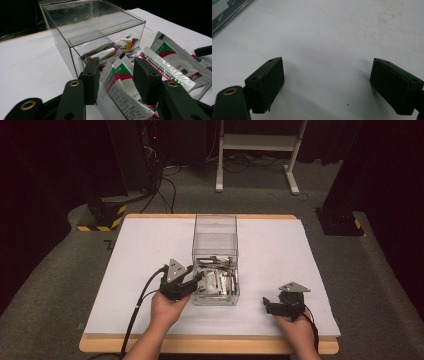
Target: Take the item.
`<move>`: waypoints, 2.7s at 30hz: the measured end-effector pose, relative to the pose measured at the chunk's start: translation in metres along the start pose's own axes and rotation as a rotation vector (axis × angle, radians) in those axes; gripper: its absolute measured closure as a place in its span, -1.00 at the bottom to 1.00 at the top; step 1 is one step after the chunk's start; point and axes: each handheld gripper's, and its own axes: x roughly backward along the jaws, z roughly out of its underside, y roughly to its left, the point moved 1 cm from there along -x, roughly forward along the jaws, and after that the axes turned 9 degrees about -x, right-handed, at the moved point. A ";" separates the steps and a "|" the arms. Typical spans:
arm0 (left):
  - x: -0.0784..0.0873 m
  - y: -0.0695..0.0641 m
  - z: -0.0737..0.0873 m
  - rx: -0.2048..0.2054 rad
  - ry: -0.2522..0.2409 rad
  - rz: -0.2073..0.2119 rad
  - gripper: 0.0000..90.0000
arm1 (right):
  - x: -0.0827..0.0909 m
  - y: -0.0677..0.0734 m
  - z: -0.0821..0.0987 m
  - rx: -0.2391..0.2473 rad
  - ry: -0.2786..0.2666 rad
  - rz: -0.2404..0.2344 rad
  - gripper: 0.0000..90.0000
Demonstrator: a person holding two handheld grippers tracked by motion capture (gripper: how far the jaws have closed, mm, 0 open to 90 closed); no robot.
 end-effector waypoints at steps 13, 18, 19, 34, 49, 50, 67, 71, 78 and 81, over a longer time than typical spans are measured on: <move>-0.004 -0.001 0.008 0.021 0.013 0.010 0.59 | 0.000 0.000 0.000 0.001 0.000 0.001 -0.73; -0.003 -0.002 0.009 0.024 0.002 0.007 0.70 | 0.000 0.000 0.000 0.002 -0.001 0.001 -0.73; -0.003 -0.003 0.010 0.022 -0.003 0.003 0.75 | 0.000 0.000 0.000 0.001 -0.001 0.001 -0.73; 0.000 -0.006 0.014 0.047 -0.044 -0.023 0.98 | 0.000 0.000 0.000 0.002 -0.002 0.001 -0.73; 0.006 -0.005 0.010 0.057 -0.108 -0.047 0.98 | 0.000 0.000 0.000 0.004 -0.002 0.001 -0.73; 0.006 -0.005 0.010 0.057 -0.108 -0.047 0.98 | 0.000 0.000 0.000 0.004 -0.002 0.001 -0.73; 0.016 -0.002 0.003 0.075 -0.176 -0.056 0.99 | 0.000 0.000 0.000 0.003 -0.002 0.002 -0.73; 0.017 -0.001 0.001 0.081 -0.192 -0.052 0.99 | 0.000 0.000 0.000 0.003 -0.002 0.002 -0.73; 0.020 -0.001 -0.003 0.082 -0.211 -0.051 0.99 | 0.000 0.000 0.000 0.004 -0.002 0.002 -0.73; 0.021 -0.001 -0.004 0.077 -0.216 -0.049 0.99 | 0.000 0.000 0.000 0.002 -0.001 0.002 -0.73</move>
